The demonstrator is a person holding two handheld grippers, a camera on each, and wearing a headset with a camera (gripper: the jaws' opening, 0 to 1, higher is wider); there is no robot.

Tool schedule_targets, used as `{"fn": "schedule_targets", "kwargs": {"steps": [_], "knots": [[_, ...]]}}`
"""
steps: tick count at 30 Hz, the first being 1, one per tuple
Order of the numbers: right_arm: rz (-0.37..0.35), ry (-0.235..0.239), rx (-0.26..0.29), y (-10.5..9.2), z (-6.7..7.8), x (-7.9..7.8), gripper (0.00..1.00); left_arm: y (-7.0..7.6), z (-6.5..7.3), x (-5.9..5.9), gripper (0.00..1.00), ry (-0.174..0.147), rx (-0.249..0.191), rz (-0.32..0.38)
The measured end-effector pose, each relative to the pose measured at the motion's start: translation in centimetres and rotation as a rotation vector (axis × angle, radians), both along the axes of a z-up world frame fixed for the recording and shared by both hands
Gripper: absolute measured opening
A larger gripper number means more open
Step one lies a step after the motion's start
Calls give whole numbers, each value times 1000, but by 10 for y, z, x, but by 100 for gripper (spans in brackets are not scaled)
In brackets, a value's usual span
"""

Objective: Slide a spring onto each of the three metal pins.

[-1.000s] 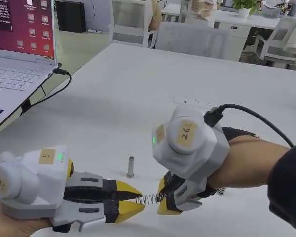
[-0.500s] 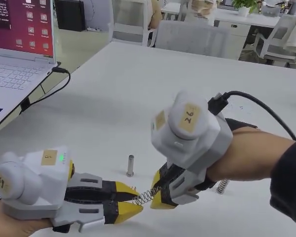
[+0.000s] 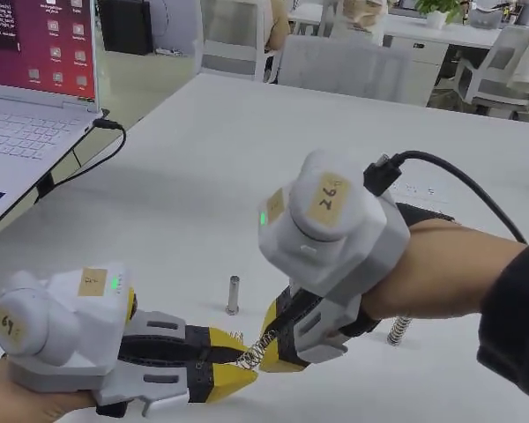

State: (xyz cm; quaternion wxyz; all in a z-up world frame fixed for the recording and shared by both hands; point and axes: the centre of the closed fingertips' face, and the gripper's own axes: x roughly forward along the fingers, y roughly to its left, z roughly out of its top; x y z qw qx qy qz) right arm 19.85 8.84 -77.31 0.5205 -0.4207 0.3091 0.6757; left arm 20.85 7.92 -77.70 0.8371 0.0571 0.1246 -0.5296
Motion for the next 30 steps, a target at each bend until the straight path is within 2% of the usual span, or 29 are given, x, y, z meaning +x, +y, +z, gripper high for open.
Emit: {"fn": "schedule_targets", "kwargs": {"steps": [30], "knots": [[28,-21,-12,6,3,-5,8,-4,-2,-2,3,11,0,-18]]}}
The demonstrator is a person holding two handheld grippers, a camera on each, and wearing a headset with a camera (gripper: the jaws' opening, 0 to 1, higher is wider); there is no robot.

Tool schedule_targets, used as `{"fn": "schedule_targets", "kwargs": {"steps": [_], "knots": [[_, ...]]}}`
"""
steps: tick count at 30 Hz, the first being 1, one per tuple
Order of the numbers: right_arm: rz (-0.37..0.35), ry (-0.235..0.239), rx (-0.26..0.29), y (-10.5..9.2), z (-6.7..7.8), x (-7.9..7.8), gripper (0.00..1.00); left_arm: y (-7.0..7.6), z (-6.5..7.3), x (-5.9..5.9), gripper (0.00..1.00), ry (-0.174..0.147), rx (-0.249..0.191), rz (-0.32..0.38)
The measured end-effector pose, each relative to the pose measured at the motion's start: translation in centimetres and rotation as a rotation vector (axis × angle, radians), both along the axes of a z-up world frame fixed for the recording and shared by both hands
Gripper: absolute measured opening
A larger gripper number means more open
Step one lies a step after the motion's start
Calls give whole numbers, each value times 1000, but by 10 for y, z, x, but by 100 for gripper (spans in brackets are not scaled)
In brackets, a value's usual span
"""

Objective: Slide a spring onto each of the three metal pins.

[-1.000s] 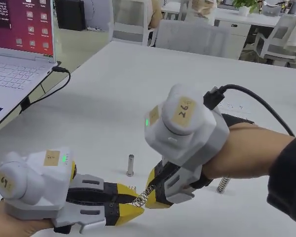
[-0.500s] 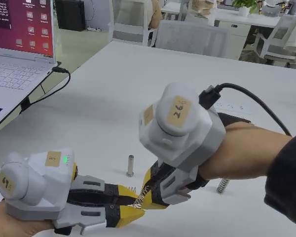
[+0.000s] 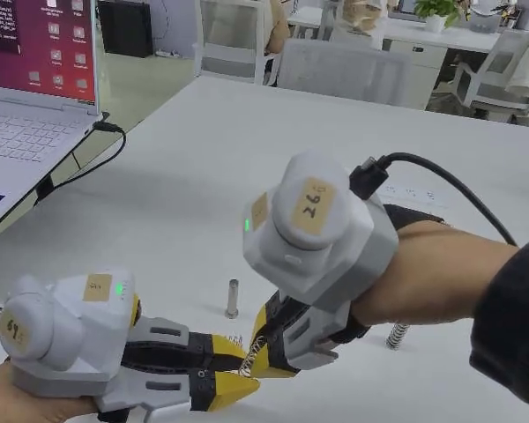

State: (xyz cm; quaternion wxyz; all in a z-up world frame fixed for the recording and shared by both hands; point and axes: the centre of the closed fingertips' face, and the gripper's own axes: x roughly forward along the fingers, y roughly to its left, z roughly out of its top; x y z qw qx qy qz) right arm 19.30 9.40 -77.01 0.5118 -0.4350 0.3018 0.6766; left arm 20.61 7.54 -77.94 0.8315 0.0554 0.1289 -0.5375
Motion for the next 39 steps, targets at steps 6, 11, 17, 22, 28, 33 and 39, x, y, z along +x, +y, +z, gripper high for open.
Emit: {"fn": "schedule_targets", "kwargs": {"steps": [6,11,17,22,28,33,39], "knots": [[5,-3,-7,-1,-1,-1,8,0,-1,-1,3,2,7,-5],[2,-9,-5,0,0,1,8,0,0,0,5,-1,3,0],[-5,-17,-14,-2,-2,5,8,1,-2,0,9,5,9,6],[-12,-22,-22,-5,-3,8,8,4,-3,3,18,14,6,31],[-27,-28,-26,-10,-3,14,8,8,-6,5,28,20,11,54],[-41,-30,-30,-15,-3,18,8,12,-7,7,36,28,1,81],[-57,-38,-33,-20,-2,24,8,18,-8,9,48,37,-12,118]]}}
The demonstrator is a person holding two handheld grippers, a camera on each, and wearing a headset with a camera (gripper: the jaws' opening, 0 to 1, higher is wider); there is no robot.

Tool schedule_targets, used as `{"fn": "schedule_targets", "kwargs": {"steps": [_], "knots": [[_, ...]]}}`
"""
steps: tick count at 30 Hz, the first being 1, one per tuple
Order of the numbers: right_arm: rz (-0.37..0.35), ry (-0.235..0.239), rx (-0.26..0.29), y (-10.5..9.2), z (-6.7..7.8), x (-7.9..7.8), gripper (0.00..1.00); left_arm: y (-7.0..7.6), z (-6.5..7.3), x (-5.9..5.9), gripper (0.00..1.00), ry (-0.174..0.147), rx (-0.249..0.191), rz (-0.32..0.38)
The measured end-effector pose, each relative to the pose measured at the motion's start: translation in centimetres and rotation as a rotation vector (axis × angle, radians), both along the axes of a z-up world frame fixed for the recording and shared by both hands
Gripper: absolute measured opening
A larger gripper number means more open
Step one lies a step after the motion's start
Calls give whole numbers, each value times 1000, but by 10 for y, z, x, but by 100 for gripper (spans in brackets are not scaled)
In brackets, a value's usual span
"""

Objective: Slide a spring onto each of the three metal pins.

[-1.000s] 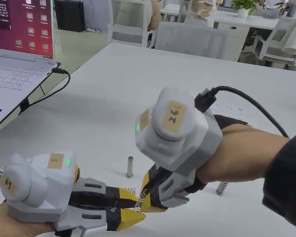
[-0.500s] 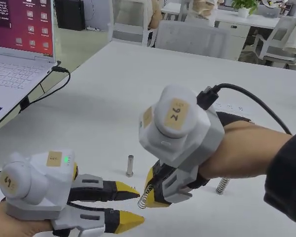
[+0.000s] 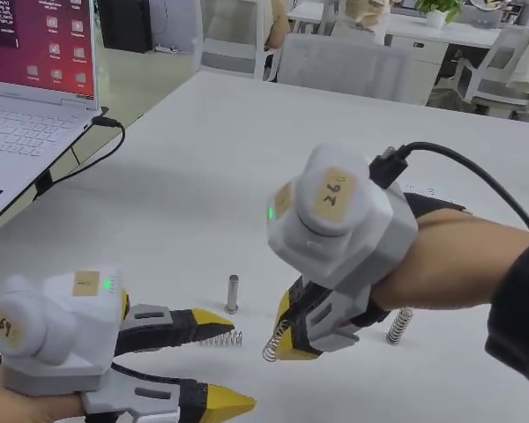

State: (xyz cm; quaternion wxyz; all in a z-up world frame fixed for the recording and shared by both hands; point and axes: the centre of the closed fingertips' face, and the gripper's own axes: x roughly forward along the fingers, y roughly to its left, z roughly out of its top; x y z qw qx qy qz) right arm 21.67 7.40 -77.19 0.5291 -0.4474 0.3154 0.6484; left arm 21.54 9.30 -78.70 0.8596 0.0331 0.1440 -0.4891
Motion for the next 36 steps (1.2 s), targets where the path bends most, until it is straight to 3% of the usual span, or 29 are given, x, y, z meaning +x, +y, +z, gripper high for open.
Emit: {"fn": "schedule_targets", "kwargs": {"steps": [4,18,36], "knots": [[-10,-2,2,-2,2,3,8,3,0,2,56,3,-6,24],[-65,-24,0,-17,10,24,8,13,-4,4,71,17,-7,78],[-118,-90,-26,-31,26,63,8,21,-6,7,81,24,-6,120]]}}
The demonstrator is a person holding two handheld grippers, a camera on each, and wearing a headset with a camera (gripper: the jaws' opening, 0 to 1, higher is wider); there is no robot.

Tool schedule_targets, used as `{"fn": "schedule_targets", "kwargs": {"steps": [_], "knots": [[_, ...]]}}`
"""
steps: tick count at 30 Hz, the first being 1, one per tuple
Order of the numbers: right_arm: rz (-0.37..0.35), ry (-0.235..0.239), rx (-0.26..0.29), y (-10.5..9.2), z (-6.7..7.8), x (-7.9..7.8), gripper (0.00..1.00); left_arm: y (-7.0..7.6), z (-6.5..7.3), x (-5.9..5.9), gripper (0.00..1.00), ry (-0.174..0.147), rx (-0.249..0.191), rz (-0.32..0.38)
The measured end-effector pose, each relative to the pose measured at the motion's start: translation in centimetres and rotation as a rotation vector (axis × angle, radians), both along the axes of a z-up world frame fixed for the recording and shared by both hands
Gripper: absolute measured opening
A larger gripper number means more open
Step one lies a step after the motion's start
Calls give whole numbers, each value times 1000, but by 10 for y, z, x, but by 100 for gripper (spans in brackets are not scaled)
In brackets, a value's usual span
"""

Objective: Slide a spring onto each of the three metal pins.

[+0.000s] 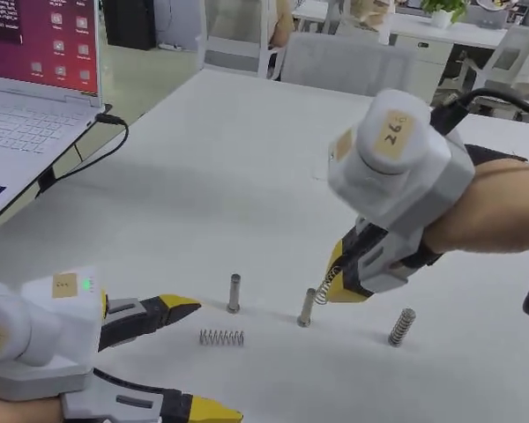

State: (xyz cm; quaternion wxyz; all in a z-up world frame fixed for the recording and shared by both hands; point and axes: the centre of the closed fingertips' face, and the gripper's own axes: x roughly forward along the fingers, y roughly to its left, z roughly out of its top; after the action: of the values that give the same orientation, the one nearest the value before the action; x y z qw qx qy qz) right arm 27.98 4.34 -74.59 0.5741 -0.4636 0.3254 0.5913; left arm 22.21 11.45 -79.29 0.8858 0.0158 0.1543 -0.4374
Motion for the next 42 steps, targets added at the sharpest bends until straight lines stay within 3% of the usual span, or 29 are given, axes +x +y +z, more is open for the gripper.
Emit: {"fn": "schedule_targets", "kwargs": {"steps": [16,31,42], "knots": [[-10,-35,-46,5,-9,24,8,13,-3,3,86,-13,29,38],[-2,11,-112,8,-35,38,8,20,-3,7,88,-28,46,59],[-1,26,-129,9,-41,39,9,22,-4,7,88,-28,44,62]]}}
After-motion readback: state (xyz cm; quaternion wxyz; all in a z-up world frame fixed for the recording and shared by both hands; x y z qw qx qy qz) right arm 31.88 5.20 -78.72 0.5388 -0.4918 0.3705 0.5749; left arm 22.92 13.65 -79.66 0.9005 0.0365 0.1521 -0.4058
